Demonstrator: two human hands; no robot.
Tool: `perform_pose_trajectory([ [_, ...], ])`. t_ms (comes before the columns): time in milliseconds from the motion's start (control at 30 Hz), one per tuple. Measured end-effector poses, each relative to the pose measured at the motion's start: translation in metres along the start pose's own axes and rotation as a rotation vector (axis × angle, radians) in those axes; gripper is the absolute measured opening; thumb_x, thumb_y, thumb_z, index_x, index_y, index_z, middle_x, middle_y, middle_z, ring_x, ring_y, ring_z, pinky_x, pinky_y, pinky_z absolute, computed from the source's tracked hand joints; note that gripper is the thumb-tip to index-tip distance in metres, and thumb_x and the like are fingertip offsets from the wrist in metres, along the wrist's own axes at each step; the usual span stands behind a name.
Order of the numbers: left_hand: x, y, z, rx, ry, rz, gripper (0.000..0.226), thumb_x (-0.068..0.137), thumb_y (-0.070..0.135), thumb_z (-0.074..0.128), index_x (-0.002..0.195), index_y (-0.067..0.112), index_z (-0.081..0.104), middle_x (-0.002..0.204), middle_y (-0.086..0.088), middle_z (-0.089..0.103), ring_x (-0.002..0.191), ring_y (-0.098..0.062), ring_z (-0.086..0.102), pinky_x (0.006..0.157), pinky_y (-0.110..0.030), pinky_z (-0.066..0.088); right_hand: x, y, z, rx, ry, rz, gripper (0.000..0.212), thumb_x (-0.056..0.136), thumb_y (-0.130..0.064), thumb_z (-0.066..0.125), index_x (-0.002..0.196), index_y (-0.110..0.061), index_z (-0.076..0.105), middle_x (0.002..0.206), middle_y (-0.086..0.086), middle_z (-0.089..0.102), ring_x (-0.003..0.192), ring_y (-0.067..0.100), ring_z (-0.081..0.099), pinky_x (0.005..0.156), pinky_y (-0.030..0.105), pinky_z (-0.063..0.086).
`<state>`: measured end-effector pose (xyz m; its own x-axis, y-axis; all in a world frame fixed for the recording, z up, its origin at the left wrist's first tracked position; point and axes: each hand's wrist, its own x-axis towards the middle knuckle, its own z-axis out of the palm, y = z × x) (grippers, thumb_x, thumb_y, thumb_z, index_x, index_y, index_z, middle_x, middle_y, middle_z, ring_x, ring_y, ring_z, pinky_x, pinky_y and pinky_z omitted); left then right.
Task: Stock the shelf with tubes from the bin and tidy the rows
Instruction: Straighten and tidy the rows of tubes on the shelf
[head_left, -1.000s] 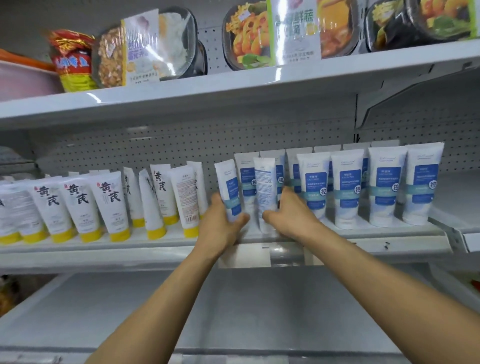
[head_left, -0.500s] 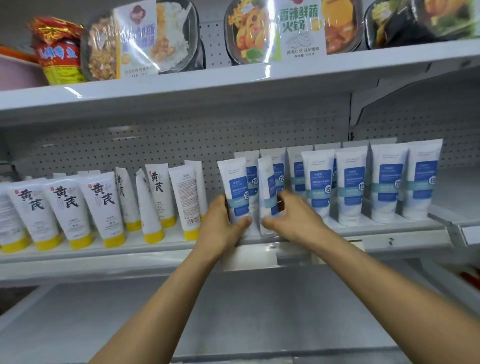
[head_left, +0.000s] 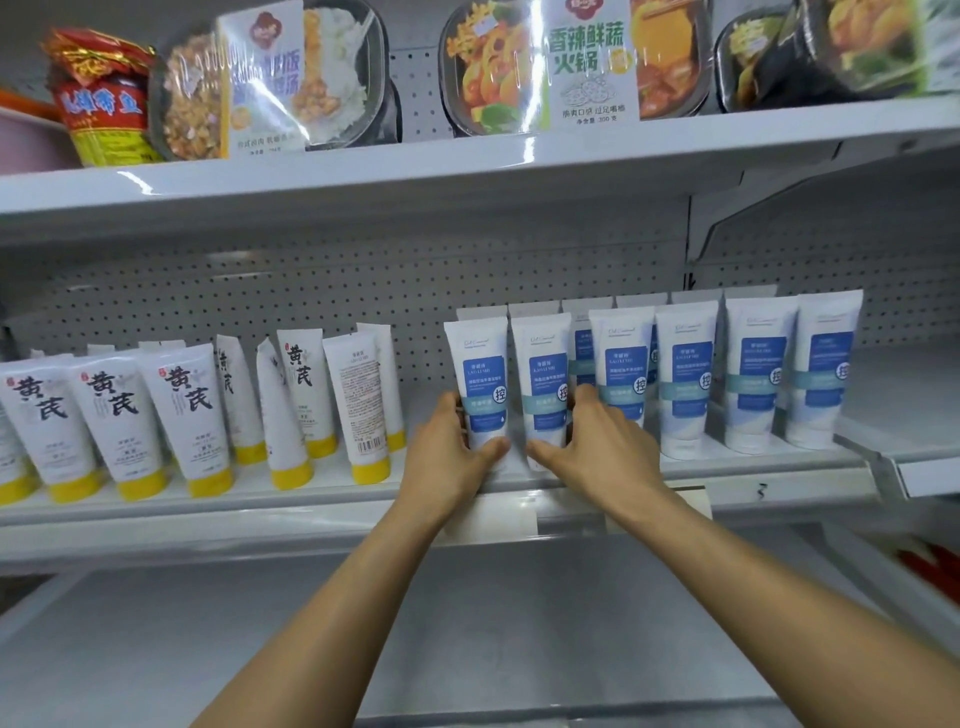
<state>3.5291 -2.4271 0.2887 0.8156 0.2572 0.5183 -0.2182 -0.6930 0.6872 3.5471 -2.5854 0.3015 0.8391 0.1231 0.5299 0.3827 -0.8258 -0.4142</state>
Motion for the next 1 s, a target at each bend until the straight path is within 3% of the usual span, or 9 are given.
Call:
perform_pose_trajectory([
  [367, -0.003, 0.004, 0.001, -0.017, -0.022, -0.001, 0.048, 0.080, 0.021, 0.076, 0.121, 0.019, 0.051, 0.107, 0.007, 0.065, 0.091, -0.009, 0.063, 0.078, -0.019, 0.047, 0.000, 0.000, -0.003, -0.040, 0.040, -0.014, 0.053, 0.083, -0.046, 0.065, 0.115, -0.012, 0.039, 0.112, 0.008, 0.063, 0.103, 0.031, 0.062, 0.073, 0.034, 0.043],
  [567, -0.003, 0.008, 0.006, -0.037, -0.034, -0.008, 0.051, 0.080, 0.021, 0.077, 0.124, 0.018, 0.051, 0.115, 0.003, 0.066, 0.098, -0.013, 0.064, 0.090, -0.031, 0.053, 0.000, 0.001, -0.005, -0.016, 0.014, -0.007, 0.057, 0.081, -0.048, 0.067, 0.115, -0.012, 0.039, 0.112, 0.008, 0.064, 0.103, 0.030, 0.063, 0.077, 0.037, 0.049],
  [1000, -0.008, 0.014, 0.002, -0.007, -0.028, -0.013, 0.051, 0.084, 0.019, 0.073, 0.128, 0.017, 0.048, 0.109, 0.010, 0.058, 0.091, -0.004, 0.055, 0.066, -0.005, 0.040, 0.000, 0.005, -0.006, 0.000, -0.022, -0.027, 0.055, 0.083, -0.043, 0.067, 0.118, -0.011, 0.040, 0.116, 0.008, 0.063, 0.105, 0.029, 0.062, 0.078, 0.036, 0.049],
])
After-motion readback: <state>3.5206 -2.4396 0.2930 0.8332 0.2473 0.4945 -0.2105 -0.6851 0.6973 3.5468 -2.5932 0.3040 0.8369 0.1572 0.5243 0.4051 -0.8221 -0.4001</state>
